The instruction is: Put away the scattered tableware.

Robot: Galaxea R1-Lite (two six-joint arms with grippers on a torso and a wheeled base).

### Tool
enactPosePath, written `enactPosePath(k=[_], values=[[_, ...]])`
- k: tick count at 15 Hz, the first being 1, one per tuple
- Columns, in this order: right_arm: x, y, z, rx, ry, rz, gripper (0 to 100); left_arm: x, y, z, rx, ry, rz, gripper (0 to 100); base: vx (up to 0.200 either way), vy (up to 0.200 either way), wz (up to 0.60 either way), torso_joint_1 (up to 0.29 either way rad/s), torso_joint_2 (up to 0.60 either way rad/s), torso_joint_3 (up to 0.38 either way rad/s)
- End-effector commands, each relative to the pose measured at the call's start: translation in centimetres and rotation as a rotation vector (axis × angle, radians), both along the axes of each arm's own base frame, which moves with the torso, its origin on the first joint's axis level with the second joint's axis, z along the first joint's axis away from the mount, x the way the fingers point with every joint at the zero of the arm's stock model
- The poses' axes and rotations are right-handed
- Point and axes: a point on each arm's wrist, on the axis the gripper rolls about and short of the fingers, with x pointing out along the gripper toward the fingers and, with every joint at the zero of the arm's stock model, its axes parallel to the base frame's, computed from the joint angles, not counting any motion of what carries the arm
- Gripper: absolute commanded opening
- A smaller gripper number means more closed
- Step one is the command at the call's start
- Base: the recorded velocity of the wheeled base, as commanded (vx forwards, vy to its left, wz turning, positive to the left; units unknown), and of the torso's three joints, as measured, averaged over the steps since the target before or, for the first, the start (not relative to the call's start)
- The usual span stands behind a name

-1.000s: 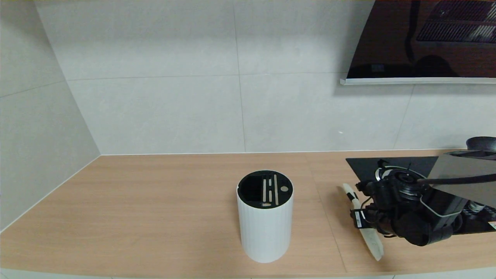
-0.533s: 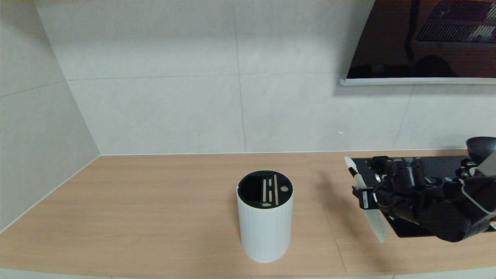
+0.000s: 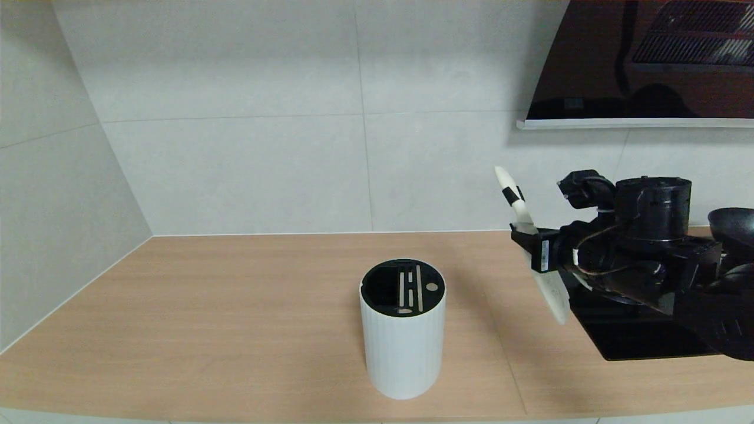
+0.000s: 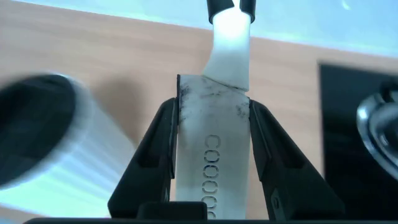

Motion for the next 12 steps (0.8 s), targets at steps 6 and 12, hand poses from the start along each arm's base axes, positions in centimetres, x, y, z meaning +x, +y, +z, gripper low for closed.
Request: enactPosePath(k=[6,12], values=[[-5.7,6.3,1.5,0.024,-0.057,0.188,0,13.8,-1.6,13.7,-0.135,0.346,-0.387,100,0.0,0.0,0.0,0.0,0.0,0.0],[-8.3,8.9,1.4,0.041,-0.079,0.29,0,22.3,-6.1,11.2,-0.586,0.566,-0.525,100,0.0,0.0,0.0,0.0,0.0,0.0]])
